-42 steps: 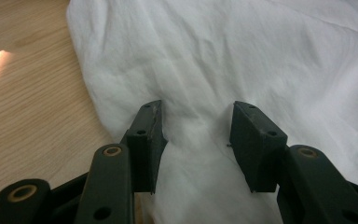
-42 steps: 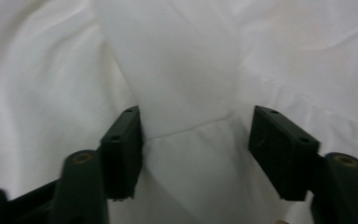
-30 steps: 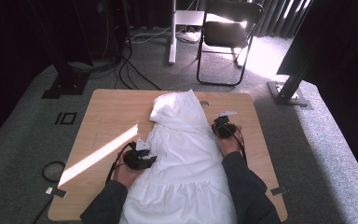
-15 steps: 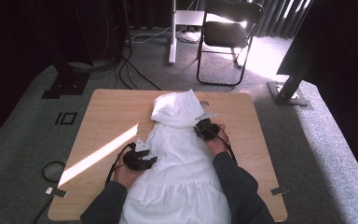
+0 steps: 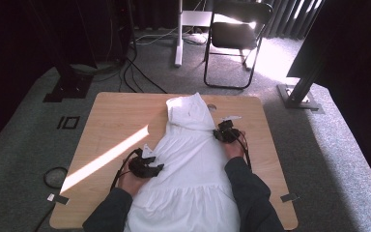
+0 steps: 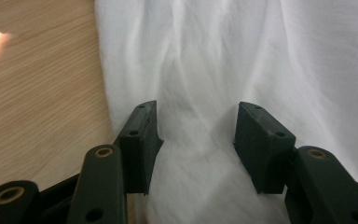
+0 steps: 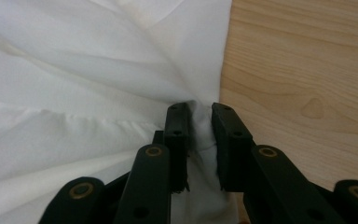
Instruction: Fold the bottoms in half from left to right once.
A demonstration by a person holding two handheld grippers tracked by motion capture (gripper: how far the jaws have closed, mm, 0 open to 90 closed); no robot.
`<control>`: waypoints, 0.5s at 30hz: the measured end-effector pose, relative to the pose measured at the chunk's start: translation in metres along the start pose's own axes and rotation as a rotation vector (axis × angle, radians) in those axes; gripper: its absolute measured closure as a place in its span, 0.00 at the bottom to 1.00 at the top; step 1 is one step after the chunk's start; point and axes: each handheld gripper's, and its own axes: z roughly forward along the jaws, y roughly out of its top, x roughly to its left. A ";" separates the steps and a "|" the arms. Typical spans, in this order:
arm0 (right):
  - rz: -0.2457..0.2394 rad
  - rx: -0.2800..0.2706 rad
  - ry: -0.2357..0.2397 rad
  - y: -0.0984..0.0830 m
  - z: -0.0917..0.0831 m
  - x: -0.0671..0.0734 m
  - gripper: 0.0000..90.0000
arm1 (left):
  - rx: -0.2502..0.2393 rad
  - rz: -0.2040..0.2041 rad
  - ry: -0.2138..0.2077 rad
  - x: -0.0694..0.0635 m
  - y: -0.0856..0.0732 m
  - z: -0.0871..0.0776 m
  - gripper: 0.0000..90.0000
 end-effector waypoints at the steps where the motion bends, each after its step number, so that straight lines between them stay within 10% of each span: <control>1: 0.012 0.003 0.006 0.000 0.000 -0.001 0.84 | -0.014 0.003 0.006 0.002 0.004 -0.005 0.56; 9: 0.013 0.004 0.009 0.000 0.000 -0.001 0.83 | -0.117 0.008 0.059 0.023 0.054 -0.025 0.51; 15: 0.014 0.001 0.008 0.000 0.001 -0.001 0.83 | -0.043 0.000 0.082 0.027 0.079 0.039 0.51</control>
